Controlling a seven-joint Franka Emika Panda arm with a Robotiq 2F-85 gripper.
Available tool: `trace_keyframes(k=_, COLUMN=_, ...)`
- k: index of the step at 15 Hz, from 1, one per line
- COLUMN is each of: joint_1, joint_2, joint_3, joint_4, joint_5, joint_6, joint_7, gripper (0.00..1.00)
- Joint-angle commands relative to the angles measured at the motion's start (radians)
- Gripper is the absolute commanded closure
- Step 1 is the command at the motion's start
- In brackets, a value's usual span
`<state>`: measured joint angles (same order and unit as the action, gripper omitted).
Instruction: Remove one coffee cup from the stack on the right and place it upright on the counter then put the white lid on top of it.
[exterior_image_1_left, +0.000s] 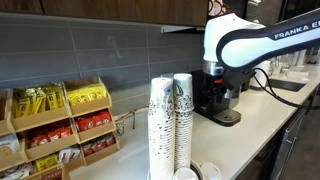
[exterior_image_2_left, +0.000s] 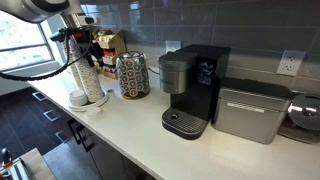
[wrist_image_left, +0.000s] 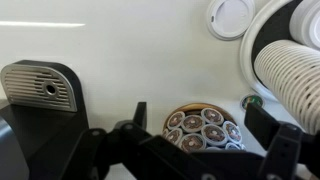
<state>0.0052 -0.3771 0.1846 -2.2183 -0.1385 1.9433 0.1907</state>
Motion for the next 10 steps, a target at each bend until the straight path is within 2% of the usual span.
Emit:
trace_keyframes(k=1, joint_1=0.02, joint_2=0.002, joint_3=-0.017, joint_4=0.002, joint_5=-0.007, joint_6=-0.003, joint_7=0.006, gripper=0.0)
trace_keyframes(k=5, joint_1=0.02, joint_2=0.002, joint_3=-0.017, joint_4=0.002, joint_5=-0.007, joint_6=-0.003, joint_7=0.006, gripper=0.0)
trace_keyframes(k=10, joint_1=0.047, joint_2=-0.107, joint_3=-0.085, joint_4=-0.038, joint_5=0.043, joint_6=0.005, joint_7=-0.151, gripper=0.0)
